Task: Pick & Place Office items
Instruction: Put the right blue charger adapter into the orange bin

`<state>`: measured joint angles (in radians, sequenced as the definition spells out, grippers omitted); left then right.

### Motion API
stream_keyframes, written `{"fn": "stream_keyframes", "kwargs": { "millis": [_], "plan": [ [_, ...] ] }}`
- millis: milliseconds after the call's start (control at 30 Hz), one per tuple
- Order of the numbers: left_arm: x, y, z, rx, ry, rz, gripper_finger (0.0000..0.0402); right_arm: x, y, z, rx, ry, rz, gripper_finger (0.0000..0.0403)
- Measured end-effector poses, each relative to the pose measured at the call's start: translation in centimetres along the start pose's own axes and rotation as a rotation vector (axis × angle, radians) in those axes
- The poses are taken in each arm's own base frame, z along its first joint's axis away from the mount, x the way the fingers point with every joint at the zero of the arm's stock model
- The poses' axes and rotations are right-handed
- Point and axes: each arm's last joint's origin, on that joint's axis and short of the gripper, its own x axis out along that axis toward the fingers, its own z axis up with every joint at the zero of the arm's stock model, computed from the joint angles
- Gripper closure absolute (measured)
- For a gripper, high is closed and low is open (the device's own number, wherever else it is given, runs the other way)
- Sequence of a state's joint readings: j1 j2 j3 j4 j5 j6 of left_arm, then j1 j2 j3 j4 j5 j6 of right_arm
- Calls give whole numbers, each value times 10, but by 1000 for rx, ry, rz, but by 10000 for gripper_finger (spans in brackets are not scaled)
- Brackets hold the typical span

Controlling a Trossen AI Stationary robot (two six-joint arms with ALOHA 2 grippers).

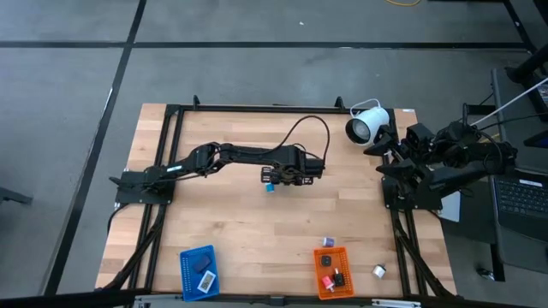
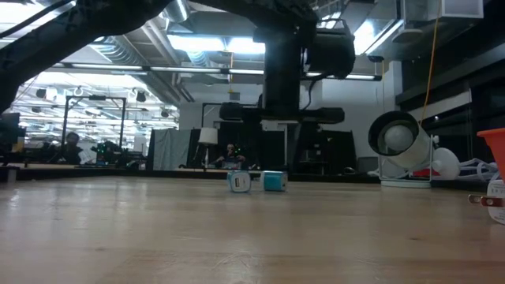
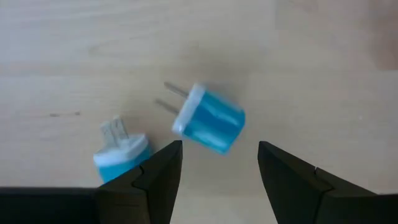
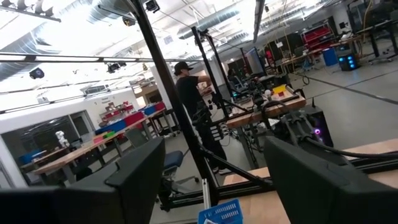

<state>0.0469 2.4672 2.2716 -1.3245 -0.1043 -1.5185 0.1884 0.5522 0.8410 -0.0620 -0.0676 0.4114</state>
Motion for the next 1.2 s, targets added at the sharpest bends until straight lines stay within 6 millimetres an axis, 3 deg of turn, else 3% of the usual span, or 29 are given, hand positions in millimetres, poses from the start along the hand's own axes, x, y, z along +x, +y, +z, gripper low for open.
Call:
{"fn": "stream_keyframes", "kwargs": {
  "millis": [133,267,367,567,700,833,1200],
  "plan": [
    [-16,-3,-7,115,-28,-32,196,0,-2,1,-3,-6,-14,124],
    [-30,-4,-10,384,-118,-49,196,0,-4,1,16,-12,-32,124],
    [-32,-3,-8,684,-150,-19,196,1,-5,2,21,-15,-43,124],
    [-30,0,-20,1449,-117,44,196,0,-6,4,59,-59,-91,124],
    [-29,0,-24,1761,-81,28,196,0,-8,5,59,-90,-142,124],
    [-21,-1,-20,1840,-69,18,196,0,-9,6,58,-112,-183,124],
    [-19,0,8,1856,-44,-13,196,1,-9,5,56,-108,-190,124]
  ]
}}
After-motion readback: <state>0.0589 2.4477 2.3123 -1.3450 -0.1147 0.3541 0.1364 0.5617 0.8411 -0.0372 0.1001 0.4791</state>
